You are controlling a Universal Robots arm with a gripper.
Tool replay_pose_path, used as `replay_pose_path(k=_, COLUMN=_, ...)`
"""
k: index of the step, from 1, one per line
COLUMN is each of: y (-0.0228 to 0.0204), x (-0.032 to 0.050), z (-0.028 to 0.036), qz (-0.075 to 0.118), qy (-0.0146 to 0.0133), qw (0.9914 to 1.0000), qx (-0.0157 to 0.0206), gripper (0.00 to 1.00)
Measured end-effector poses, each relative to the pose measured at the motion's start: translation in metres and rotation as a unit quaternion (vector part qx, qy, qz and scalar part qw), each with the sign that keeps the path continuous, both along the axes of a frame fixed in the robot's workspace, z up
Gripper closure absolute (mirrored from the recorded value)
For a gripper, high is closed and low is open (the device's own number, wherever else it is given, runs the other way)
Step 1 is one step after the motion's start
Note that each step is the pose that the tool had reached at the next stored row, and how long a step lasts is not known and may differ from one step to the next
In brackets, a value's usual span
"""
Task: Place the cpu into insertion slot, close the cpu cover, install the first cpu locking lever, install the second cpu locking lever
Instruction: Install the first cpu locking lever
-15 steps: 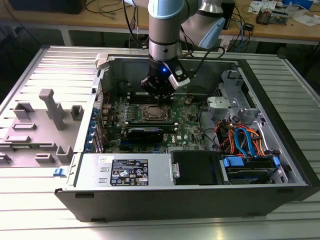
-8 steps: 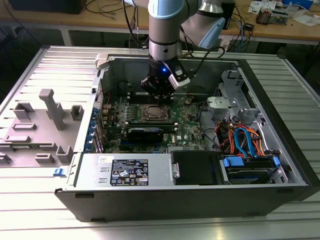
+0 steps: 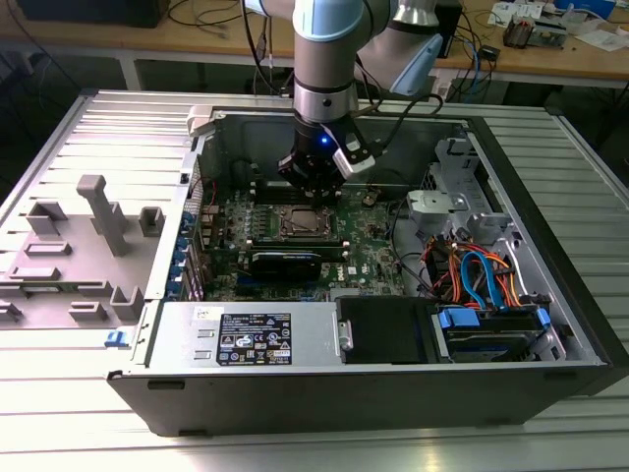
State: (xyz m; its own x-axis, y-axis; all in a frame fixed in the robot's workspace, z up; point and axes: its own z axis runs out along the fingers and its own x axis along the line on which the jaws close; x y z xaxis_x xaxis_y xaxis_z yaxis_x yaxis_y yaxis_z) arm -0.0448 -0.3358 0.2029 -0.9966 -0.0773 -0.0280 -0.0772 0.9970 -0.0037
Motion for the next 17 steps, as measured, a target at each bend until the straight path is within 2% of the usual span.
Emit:
replay_pose_path(k=10, y=0.0001, x=0.0000, z=0.0010, qz=0.000, qy=-0.0001, qw=1.00000, qx=0.0016, gripper=0.89)
replay_pose_path(k=17, y=0.0000, x=0.0000, z=0.0085, qz=0.000, qy=-0.0001, qw=1.00000, qx=0.0014, gripper=0.89)
